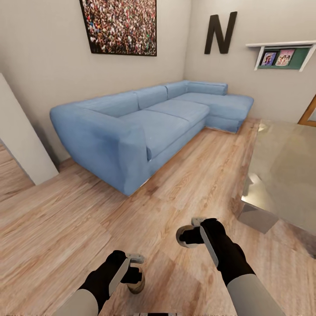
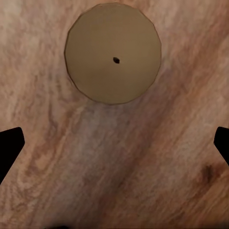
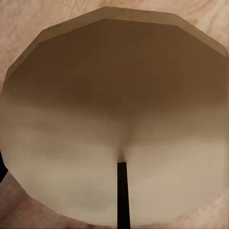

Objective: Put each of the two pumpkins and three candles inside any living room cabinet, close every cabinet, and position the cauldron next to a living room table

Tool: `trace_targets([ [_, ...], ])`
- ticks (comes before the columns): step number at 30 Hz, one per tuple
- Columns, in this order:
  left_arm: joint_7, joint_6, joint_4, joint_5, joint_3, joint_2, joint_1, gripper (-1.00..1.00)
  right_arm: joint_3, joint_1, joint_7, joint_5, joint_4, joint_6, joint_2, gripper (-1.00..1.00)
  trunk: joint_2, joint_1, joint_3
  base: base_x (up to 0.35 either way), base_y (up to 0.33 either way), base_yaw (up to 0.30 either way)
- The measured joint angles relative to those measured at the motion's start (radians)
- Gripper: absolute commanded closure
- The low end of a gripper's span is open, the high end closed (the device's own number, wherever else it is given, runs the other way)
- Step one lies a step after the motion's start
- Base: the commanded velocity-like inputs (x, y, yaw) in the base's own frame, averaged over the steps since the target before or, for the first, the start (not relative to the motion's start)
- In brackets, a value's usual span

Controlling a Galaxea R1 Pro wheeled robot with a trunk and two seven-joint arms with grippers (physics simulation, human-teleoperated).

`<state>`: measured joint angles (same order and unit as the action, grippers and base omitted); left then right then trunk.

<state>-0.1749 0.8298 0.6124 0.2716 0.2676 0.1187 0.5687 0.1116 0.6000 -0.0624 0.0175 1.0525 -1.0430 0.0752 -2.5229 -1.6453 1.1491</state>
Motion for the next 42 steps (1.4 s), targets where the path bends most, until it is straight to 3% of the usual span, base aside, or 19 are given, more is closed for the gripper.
trace_targets([
  [16, 0.0, -0.002, 0.0, 0.0, 0.0, 0.0, 0.0, -1.0, 0.007, -0.001, 0.0, 0.0, 0.013, 0.0, 0.0, 1.0, -0.004, -0.007, 0.062, 0.0, 0.0, 0.0],
  [27, 0.0, -0.053, -0.006, 0.001, 0.0, 0.0, 0.0, -1.0, 0.008, -0.008, 0.0, 0.001, 0.046, 0.0, 0.0, 1.0, -0.004, -0.007, 0.062, 0.005, 0.0, 0.0],
  [42, 0.001, -0.054, -0.006, 0.002, -0.002, 0.0, 0.0, -1.0, 0.008, -0.008, 0.0, 0.001, 0.047, 0.0, 0.0, 1.0, -0.004, -0.007, 0.062, 0.213, 0.0, 0.0],
])
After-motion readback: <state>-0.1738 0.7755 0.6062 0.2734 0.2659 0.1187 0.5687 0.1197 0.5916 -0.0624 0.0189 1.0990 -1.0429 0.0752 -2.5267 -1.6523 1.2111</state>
